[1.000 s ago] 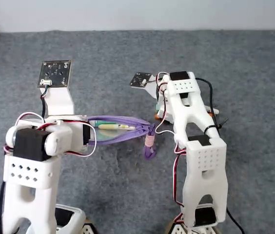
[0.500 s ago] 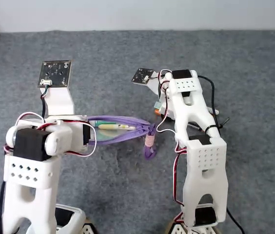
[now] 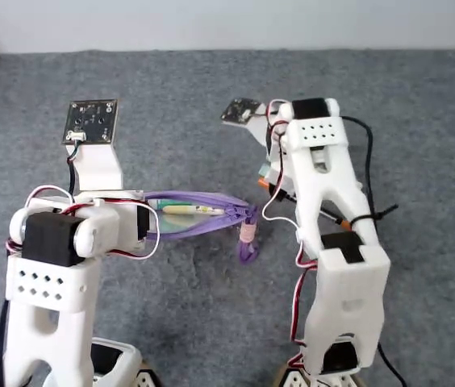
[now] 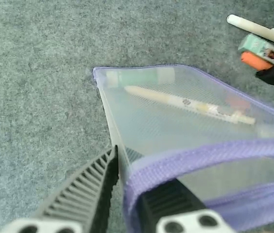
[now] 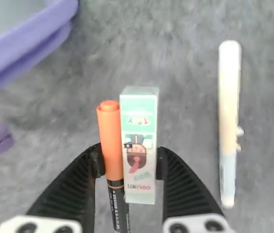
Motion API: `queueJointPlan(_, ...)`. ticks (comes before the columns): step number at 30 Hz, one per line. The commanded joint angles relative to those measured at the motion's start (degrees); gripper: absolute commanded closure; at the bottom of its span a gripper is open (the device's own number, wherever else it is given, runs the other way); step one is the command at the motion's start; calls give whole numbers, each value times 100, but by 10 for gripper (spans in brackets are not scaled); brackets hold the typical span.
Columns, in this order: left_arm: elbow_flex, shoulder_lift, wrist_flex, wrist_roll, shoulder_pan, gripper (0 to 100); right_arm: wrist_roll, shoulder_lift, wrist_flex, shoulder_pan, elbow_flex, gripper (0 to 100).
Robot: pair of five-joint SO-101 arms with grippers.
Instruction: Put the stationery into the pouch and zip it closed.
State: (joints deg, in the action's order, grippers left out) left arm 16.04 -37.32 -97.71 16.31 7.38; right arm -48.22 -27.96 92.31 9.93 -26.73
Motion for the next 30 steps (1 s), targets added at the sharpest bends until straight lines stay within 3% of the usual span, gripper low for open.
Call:
queueJointPlan(1,-66,18,105,44,0,989,378,857,400,-22,-97,990)
queueJointPlan(6,-233,62,105,53,0,989,870,1684,1024,-22,-97,990)
queueJointPlan(21,-224,62,97,53,0,989,2488,4418,1077,-4,0,991)
queueJointPlan(25,-233,62,70,62,0,989,2848,5552,1059,4,879,991)
queueJointPlan(30,-224,53,62,62,0,989,3648,7029,910,505,2075,991)
